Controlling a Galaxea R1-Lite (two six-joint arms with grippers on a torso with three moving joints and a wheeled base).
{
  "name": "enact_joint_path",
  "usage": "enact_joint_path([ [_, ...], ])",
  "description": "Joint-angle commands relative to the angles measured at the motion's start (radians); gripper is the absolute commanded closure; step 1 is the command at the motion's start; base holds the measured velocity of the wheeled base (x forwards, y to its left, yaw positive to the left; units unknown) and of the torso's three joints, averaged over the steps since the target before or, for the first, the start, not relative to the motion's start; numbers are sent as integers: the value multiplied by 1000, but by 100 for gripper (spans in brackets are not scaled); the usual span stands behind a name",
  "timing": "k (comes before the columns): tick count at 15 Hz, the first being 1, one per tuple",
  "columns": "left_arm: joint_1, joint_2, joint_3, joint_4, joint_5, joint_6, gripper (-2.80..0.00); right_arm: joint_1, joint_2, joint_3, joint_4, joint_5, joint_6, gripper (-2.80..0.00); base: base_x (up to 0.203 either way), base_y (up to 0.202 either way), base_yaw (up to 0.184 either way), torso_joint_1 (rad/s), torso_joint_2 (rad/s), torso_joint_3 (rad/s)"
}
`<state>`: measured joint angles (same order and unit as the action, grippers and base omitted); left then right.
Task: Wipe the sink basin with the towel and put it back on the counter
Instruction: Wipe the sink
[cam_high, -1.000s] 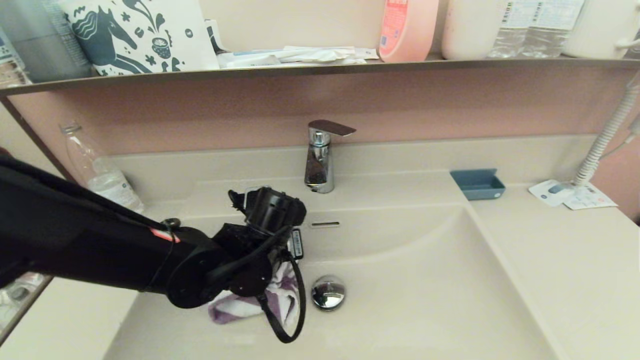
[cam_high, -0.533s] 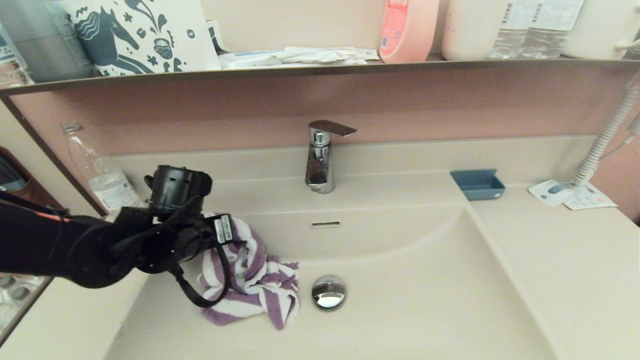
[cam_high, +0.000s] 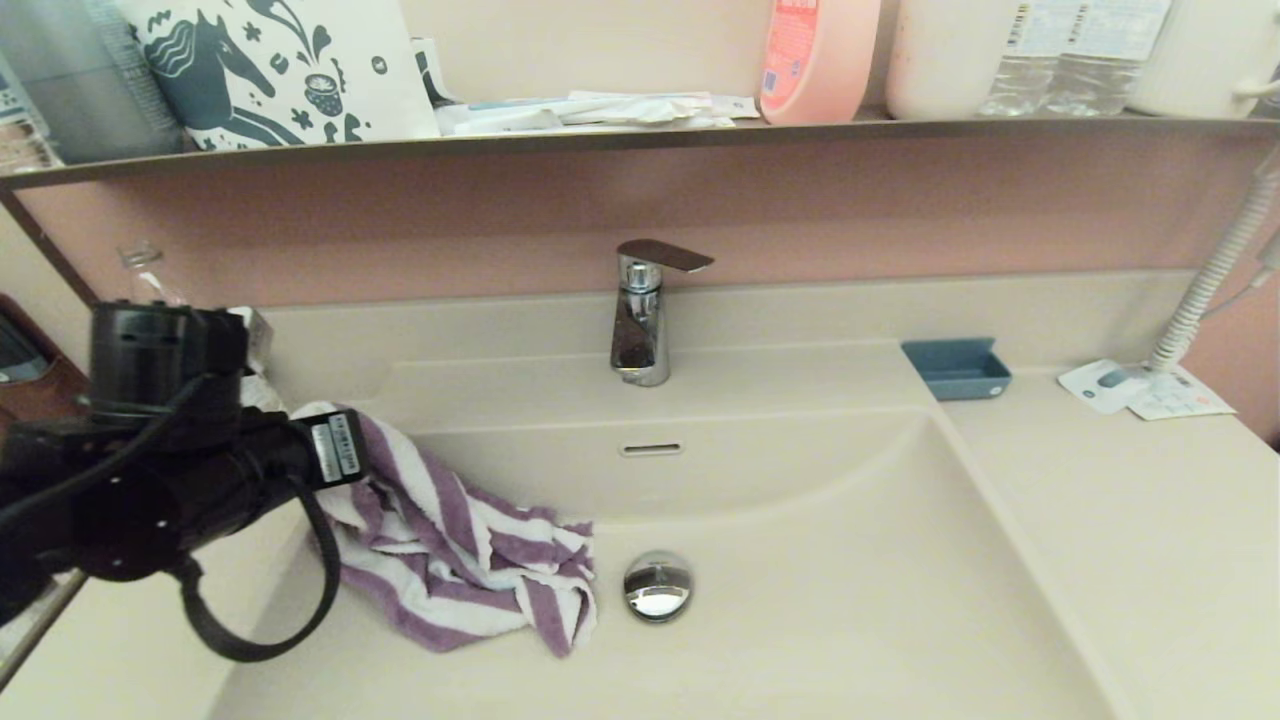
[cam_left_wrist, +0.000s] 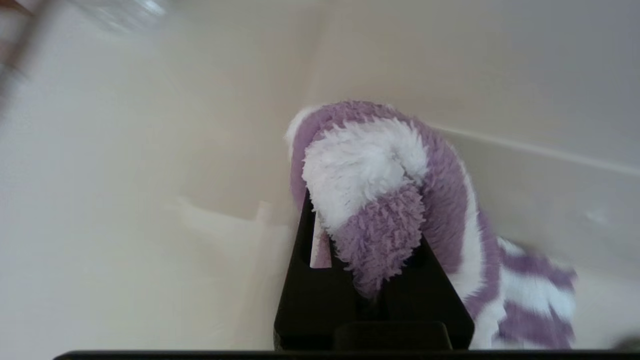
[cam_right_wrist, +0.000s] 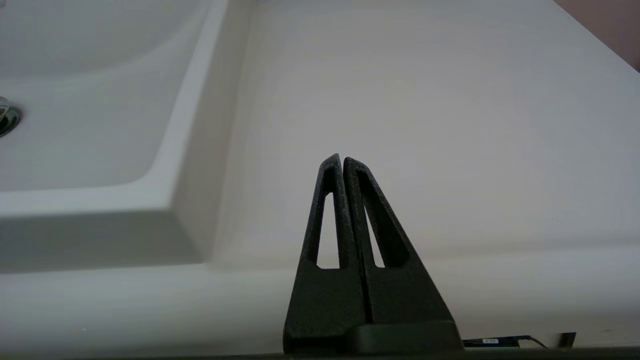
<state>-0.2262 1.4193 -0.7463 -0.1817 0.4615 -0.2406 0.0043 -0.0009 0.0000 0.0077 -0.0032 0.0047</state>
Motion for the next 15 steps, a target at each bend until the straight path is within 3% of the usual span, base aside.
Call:
enact_joint_path([
  [1, 34, -172, -75, 126, 4, 56, 0, 0, 1, 0, 0, 0, 0, 0, 0, 0, 0, 0, 0, 0],
  [6, 62, -356, -415, 640, 1, 141, 0, 0, 1, 0, 0, 0, 0, 0, 0, 0, 0, 0, 0, 0],
  [11, 235, -383, -495, 671, 0, 345, 0, 0, 1, 0, 0, 0, 0, 0, 0, 0, 0, 0, 0, 0],
  [15, 311, -361, -624, 674, 3, 417, 0, 0, 1, 0, 0, 0, 0, 0, 0, 0, 0, 0, 0, 0],
])
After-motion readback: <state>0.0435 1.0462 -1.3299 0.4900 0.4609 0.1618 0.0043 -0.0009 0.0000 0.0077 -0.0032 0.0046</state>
